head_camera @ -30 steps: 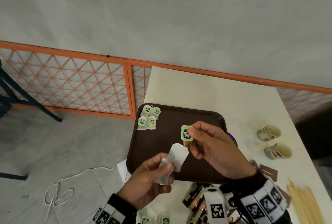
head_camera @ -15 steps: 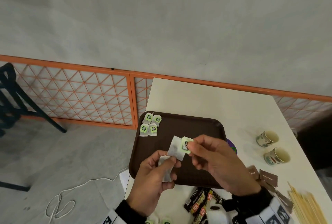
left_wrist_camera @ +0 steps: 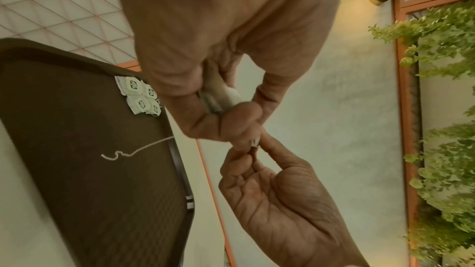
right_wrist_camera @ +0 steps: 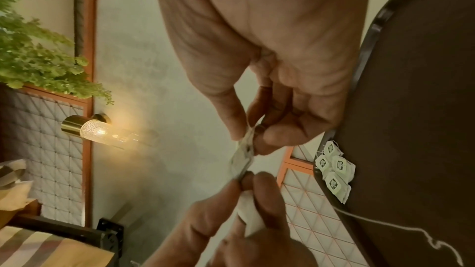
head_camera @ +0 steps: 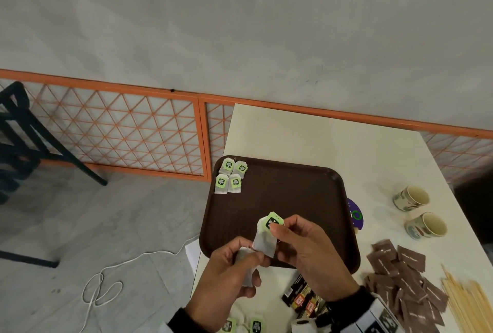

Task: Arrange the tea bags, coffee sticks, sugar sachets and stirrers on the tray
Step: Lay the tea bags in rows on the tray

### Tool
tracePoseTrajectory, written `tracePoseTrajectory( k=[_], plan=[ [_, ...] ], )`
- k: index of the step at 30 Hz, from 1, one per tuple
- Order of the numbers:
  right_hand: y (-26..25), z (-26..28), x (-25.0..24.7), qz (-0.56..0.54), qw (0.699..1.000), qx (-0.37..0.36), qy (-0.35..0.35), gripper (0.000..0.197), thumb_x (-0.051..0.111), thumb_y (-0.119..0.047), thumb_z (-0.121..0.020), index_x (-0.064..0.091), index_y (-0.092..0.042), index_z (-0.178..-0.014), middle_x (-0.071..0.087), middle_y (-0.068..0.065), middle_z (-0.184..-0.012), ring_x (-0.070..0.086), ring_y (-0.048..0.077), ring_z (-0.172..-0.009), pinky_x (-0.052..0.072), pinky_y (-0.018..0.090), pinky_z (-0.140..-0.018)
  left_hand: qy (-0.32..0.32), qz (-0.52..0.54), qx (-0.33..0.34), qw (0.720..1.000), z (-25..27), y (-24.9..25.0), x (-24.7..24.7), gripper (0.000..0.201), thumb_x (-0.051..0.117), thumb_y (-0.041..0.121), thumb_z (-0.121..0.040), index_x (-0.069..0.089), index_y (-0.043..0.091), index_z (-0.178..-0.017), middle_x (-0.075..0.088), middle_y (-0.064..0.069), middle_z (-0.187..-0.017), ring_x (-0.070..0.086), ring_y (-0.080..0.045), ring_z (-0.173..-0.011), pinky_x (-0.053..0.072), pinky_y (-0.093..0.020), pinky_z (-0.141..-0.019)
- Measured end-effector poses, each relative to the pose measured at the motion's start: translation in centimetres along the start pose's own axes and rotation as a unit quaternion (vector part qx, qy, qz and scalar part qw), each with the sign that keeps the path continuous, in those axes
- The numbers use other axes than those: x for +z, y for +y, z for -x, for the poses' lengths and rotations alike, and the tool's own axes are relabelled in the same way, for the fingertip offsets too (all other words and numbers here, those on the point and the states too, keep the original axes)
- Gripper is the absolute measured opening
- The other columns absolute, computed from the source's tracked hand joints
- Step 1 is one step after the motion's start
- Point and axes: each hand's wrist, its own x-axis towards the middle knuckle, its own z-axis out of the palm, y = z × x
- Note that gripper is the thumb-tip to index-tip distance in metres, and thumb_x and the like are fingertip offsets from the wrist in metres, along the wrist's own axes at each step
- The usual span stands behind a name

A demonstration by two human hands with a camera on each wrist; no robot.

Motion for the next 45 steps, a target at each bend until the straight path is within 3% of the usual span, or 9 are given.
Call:
tracePoseTrajectory(
  k=[3, 6, 10, 16, 24, 30, 36, 42, 45],
  plan=[
    [0.0, -0.5, 0.2, 0.017, 1.0, 0.01, -0.018, 0.025, 0.074, -0.035, -0.075, 0.067, -0.012, -0.081, 0.07, 0.018, -0.098, 0.062, 0.028, -0.088, 0.054, 0.041, -0.082, -0.017, 0.008, -0.021, 1.0, -0.3, 0.1, -0.9, 0.012, 0.069, 0.02, -0.087, 0.07, 0.013, -0.097, 0.07, -0.016, -0.093, 0.057, -0.018, -0.062, 0.045, -0.028, -0.054],
    [-0.2, -0.9, 0.4, 0.042, 0.998, 0.009, -0.04, 0.022, 0.075, -0.036, -0.074, 0.067, -0.015, -0.076, 0.071, 0.013, -0.091, 0.062, 0.024, -0.084, 0.054, 0.037, -0.082, -0.024, 0.038, -0.014, 0.999, -0.7, 0.4, -1.6, 0.024, 0.07, 0.031, -0.084, 0.071, 0.014, -0.102, 0.063, -0.01, -0.081, 0.056, -0.018, -0.064, 0.044, -0.029, -0.054],
    [-0.5, -1.3, 0.7, 0.061, 0.995, 0.015, -0.075, 0.021, 0.072, -0.036, -0.082, 0.07, -0.015, -0.083, 0.068, 0.006, -0.084, 0.061, 0.015, -0.078, 0.051, 0.03, -0.077, -0.001, -0.009, 0.046, 0.999, -1.5, 0.8, -2.2, 0.029, 0.073, 0.041, -0.076, 0.072, 0.014, -0.087, 0.055, -0.009, -0.077, 0.051, -0.015, -0.06, 0.043, -0.027, -0.055],
    [-0.8, -1.8, 0.4, 0.078, 0.995, 0.012, -0.056, 0.024, 0.066, -0.043, -0.083, 0.073, -0.019, -0.081, 0.071, 0.002, -0.085, 0.06, 0.013, -0.079, 0.049, 0.029, -0.075, 0.032, -0.011, 0.039, 0.999, -2.1, 0.7, -2.7, 0.02, 0.074, 0.035, -0.077, 0.074, 0.016, -0.085, 0.062, -0.008, -0.079, 0.053, -0.014, -0.056, 0.044, -0.026, -0.055],
    [-0.9, -2.4, 0.4, 0.058, 0.997, 0.006, -0.045, 0.036, 0.062, -0.044, -0.083, 0.071, -0.01, -0.089, 0.071, 0.006, -0.09, 0.06, 0.015, -0.078, 0.049, 0.03, -0.073, 0.032, 0.016, 0.012, 0.999, -2.0, 0.7, -3.5, 0.012, 0.07, 0.021, -0.086, 0.075, 0.013, -0.093, 0.064, -0.005, -0.074, 0.051, -0.014, -0.054, 0.041, -0.024, -0.05],
    [-0.7, -2.9, 0.5, -0.141, 0.988, 0.054, -0.019, 0.013, 0.073, -0.011, -0.078, 0.061, -0.01, -0.072, 0.066, 0.014, -0.083, 0.061, 0.017, -0.067, 0.053, 0.025, -0.059, 0.018, -0.005, -0.022, 1.0, -1.7, 0.5, -3.4, 0.013, 0.072, 0.022, -0.085, 0.074, 0.01, -0.091, 0.063, -0.006, -0.069, 0.051, -0.014, -0.052, 0.04, -0.021, -0.046],
    [-1.1, -3.1, -0.2, -0.145, 0.984, 0.087, -0.053, 0.033, 0.068, -0.004, -0.078, 0.07, -0.003, -0.111, 0.068, 0.011, -0.087, 0.061, 0.018, -0.067, 0.054, 0.024, -0.057, -0.009, -0.025, -0.041, 0.999, -1.1, 0.5, -3.5, 0.017, 0.072, 0.022, -0.086, 0.072, 0.006, -0.092, 0.062, -0.005, -0.07, 0.05, -0.015, -0.052, 0.038, -0.022, -0.046],
    [-1.3, -3.1, -0.5, -0.11, 0.989, 0.09, -0.049, 0.01, 0.068, -0.014, -0.083, 0.072, -0.01, -0.09, 0.069, 0.012, -0.089, 0.065, 0.023, -0.075, 0.053, 0.026, -0.059, -0.012, -0.042, -0.037, 0.998, -0.8, 0.4, -3.6, 0.013, 0.071, 0.022, -0.087, 0.072, 0.01, -0.086, 0.061, -0.007, -0.073, 0.05, -0.015, -0.054, 0.039, -0.023, -0.047],
    [-1.5, -3.1, -0.8, -0.105, 0.991, 0.075, -0.018, 0.015, 0.072, -0.019, -0.078, 0.073, -0.012, -0.091, 0.067, 0.007, -0.087, 0.059, 0.017, -0.072, 0.044, 0.026, -0.058, -0.004, -0.045, -0.038, 0.998, -0.7, 0.4, -3.7, 0.014, 0.071, 0.022, -0.087, 0.072, 0.009, -0.09, 0.062, -0.006, -0.072, 0.051, -0.015, -0.054, 0.04, -0.023, -0.048]
  ],
)
